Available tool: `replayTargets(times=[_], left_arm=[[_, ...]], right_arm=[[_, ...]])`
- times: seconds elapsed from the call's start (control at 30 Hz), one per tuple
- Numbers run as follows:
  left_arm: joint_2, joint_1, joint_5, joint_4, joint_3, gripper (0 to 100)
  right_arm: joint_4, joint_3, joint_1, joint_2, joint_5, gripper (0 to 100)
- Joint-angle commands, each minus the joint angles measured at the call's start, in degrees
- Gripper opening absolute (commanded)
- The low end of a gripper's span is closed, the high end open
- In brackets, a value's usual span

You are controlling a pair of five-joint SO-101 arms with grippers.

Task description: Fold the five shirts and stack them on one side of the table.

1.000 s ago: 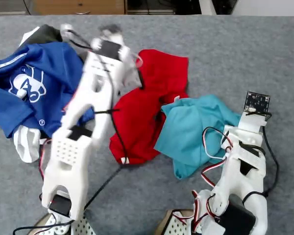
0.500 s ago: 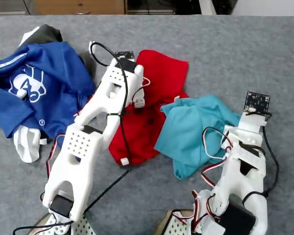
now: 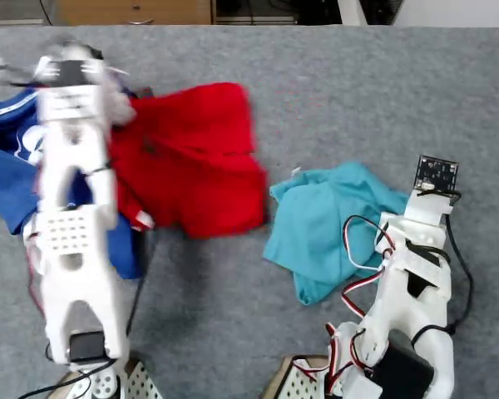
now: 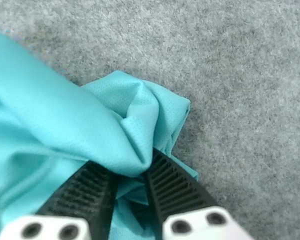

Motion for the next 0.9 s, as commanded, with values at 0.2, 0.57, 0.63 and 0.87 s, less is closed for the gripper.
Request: replayTargets(times=[0.2,0.57,0.63,0.87], left_arm=[[-11.3,-21.2,-6.1,-1.1,-18.4,2],[-10.9,-26.5,-6.0,-0.8,-18.0,2],[-10.1,-26.9,-6.0,0.5,-18.0,2],[-8.7,-27.7,-6.1,0.7,-12.5,9]], right_arm=[[-0.8,0.0,-1.1,-0.9,0.4,0.5],[-0.8,0.0,-1.2,-0.9,2.2,0.5],[-0.8,0.0,-1.2,-0.9,2.3,0.5],[-0.7,0.0,-1.2,-0.9,2.3,0.5]])
